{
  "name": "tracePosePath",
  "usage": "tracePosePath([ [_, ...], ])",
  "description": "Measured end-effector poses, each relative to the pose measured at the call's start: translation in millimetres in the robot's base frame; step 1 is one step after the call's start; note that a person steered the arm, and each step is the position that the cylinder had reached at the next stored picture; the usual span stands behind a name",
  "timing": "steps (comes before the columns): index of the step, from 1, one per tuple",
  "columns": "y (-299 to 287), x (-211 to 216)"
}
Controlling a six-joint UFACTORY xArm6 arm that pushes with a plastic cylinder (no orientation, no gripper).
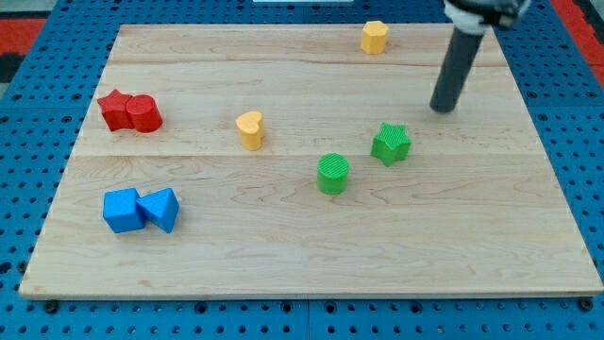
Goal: Move the yellow hexagon diagonally to the top left of the green star
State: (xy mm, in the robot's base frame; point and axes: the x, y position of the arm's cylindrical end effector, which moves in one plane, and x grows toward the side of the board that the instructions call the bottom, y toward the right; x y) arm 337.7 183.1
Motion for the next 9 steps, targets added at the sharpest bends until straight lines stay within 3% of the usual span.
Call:
tracePosePath([
  [1, 10.0, -72.0],
  [2, -26.0, -97.8],
  [4, -63.8, -122.5],
  [6, -175.0, -124.1],
  [7, -148.6, -139.5],
  [9, -270.0, -144.8],
])
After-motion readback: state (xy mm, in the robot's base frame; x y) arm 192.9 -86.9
